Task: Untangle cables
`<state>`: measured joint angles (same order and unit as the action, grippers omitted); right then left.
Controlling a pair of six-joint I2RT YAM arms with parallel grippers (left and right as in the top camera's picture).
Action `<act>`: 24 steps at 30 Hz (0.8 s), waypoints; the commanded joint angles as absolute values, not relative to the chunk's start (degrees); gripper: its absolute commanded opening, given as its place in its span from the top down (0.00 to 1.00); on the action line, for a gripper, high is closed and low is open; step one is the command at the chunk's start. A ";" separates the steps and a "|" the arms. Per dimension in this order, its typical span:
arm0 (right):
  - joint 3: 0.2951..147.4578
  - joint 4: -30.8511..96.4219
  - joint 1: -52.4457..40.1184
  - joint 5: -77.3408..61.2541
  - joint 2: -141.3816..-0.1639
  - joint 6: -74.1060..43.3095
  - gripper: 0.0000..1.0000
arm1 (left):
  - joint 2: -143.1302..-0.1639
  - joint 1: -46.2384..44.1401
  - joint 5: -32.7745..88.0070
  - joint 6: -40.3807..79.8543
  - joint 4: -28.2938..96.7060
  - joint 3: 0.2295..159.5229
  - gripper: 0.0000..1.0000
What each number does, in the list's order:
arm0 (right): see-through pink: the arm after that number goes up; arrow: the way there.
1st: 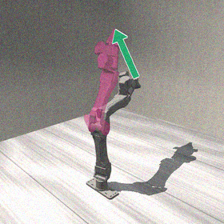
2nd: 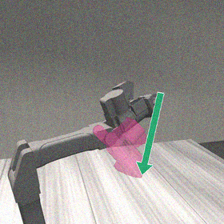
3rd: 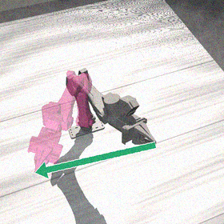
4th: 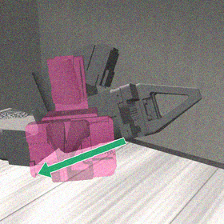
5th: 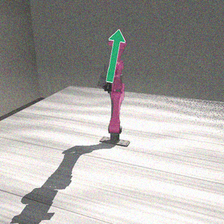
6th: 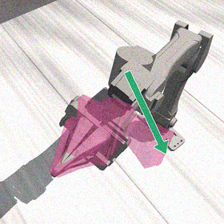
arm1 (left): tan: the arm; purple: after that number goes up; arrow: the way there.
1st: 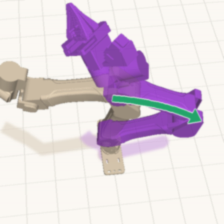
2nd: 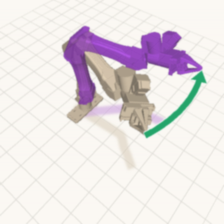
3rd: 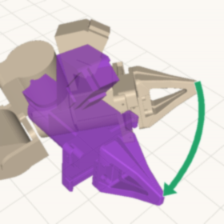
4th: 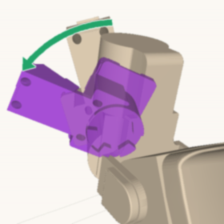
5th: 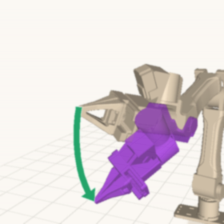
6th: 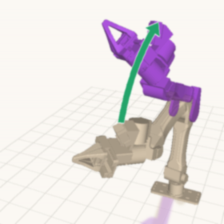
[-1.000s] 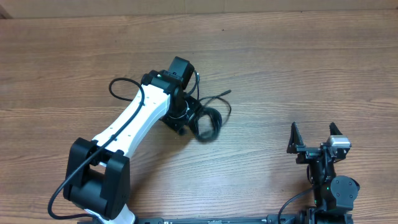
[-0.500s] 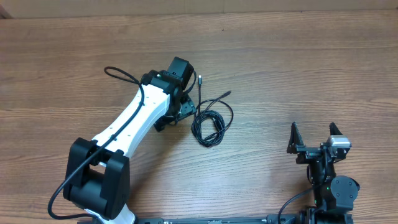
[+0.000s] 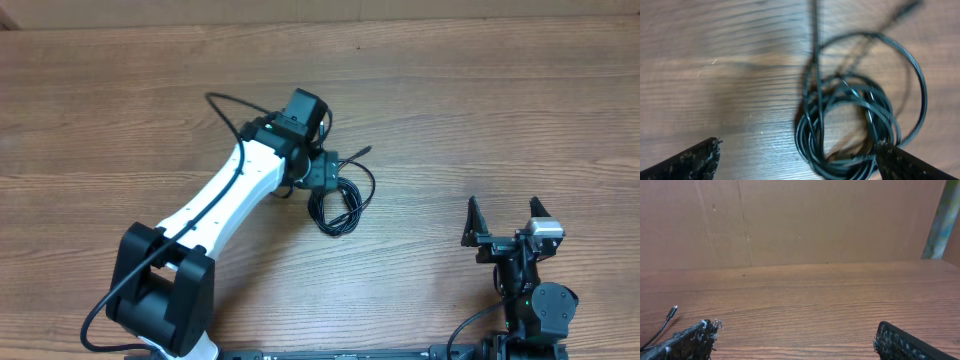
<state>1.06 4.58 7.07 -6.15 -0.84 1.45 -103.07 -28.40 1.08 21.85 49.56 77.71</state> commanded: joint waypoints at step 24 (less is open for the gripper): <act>0.45 4.36 6.81 -6.24 -0.16 1.06 0.00 | -108.84 -38.50 9.89 34.46 39.16 78.48 0.09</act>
<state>1.06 4.58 7.09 -6.15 -0.84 1.48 -106.63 -37.76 10.33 32.38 39.53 77.73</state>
